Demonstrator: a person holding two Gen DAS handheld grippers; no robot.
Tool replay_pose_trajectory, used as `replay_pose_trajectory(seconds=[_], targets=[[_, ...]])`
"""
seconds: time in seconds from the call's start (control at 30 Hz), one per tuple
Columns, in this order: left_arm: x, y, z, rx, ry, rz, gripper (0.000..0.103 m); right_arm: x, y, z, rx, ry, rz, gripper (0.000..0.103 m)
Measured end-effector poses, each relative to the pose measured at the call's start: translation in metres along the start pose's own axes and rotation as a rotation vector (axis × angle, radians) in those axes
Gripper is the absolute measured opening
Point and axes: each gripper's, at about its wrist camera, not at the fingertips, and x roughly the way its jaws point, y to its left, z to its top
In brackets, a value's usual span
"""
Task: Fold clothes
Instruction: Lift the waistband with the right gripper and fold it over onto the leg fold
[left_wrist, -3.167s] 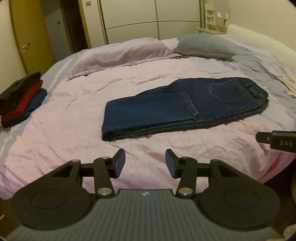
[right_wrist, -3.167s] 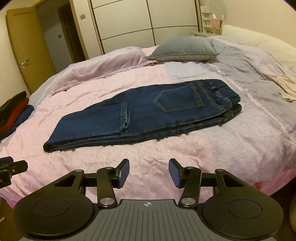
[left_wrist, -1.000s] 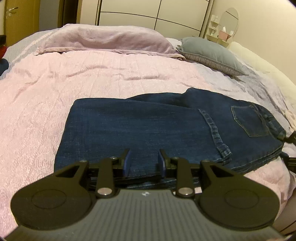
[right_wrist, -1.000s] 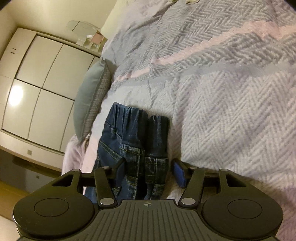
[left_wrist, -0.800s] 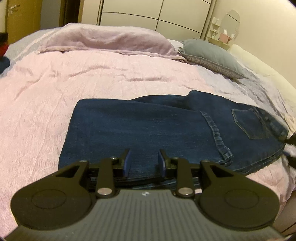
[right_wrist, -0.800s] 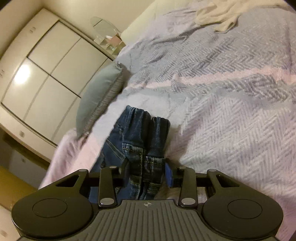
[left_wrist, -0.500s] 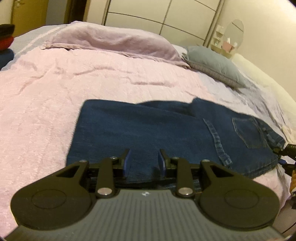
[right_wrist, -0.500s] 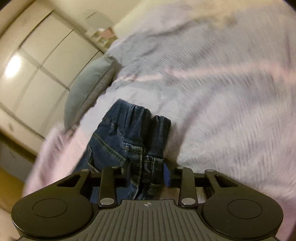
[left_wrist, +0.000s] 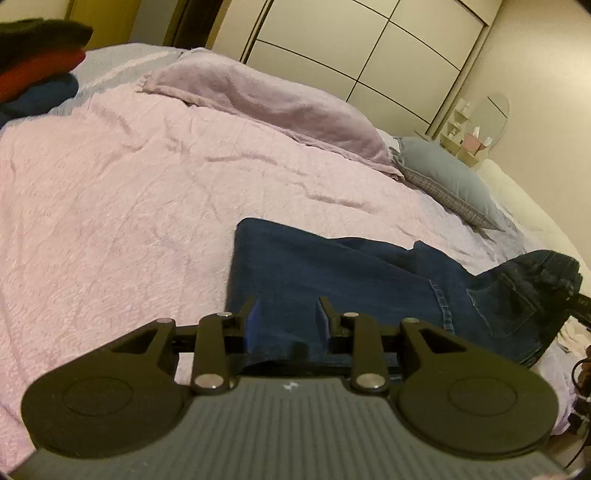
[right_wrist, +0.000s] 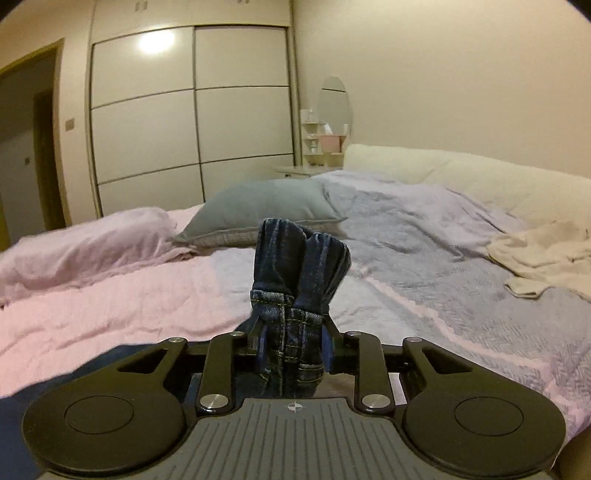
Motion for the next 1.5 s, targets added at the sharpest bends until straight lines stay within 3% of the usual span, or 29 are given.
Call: replay_pose_trajectory(seconds=[0.13,0.27,0.37,0.4,0.43,0.47,0.53,0.6,0.7,0.8,0.93,1.07,1.3,1.43,1.5], targets=[[-0.005,0.016,0.000,-0.050,-0.009,-0.003,0.026,-0.015,0.046,0.003,-0.137,-0.073,0.051,0.027],[-0.014,0.030,0.002,-0.104,-0.026,-0.011,0.026,-0.056,0.126,-0.014,-0.393,-0.191,0.218,0.027],[-0.020,0.040,0.003,-0.153,-0.032,-0.017,0.026,-0.084,0.182,-0.056,-0.613,-0.210,0.372,0.028],[-0.021,0.043,0.003,-0.171,-0.029,-0.019,0.026,-0.087,0.196,-0.075,-0.705,-0.182,0.431,0.035],[-0.022,0.046,0.003,-0.188,-0.026,-0.022,0.026,-0.089,0.211,-0.096,-0.813,-0.141,0.499,0.052],[-0.023,0.050,0.003,-0.206,-0.023,-0.025,0.026,-0.089,0.224,-0.117,-0.923,-0.077,0.556,0.060],[-0.023,0.049,0.002,-0.233,-0.009,-0.052,0.027,-0.090,0.233,-0.146,-1.034,0.001,0.601,0.064],[-0.021,0.045,0.001,-0.254,0.002,-0.092,0.028,-0.096,0.224,-0.149,-1.037,-0.003,0.624,0.065],[-0.018,0.039,-0.001,-0.285,0.020,-0.151,0.029,-0.095,0.198,-0.134,-0.962,-0.015,0.611,0.067],[-0.011,0.029,-0.004,-0.329,0.043,-0.225,0.034,-0.078,0.162,-0.111,-0.786,0.029,0.505,0.067],[0.016,0.014,-0.009,-0.421,0.082,-0.281,0.037,-0.037,0.098,-0.081,-0.336,0.212,0.436,0.068],[0.035,0.014,-0.005,-0.457,0.081,-0.227,0.038,-0.010,0.054,-0.071,0.089,0.367,0.512,0.067],[0.054,0.022,0.007,-0.481,0.172,-0.243,0.044,0.013,0.033,-0.064,0.240,0.347,0.476,0.068],[0.053,0.008,0.013,-0.432,0.179,-0.215,0.047,0.052,0.017,-0.068,0.391,0.461,0.346,0.067],[0.058,0.001,0.015,-0.396,0.189,-0.179,0.047,0.068,0.012,-0.072,0.459,0.516,0.323,0.067]])
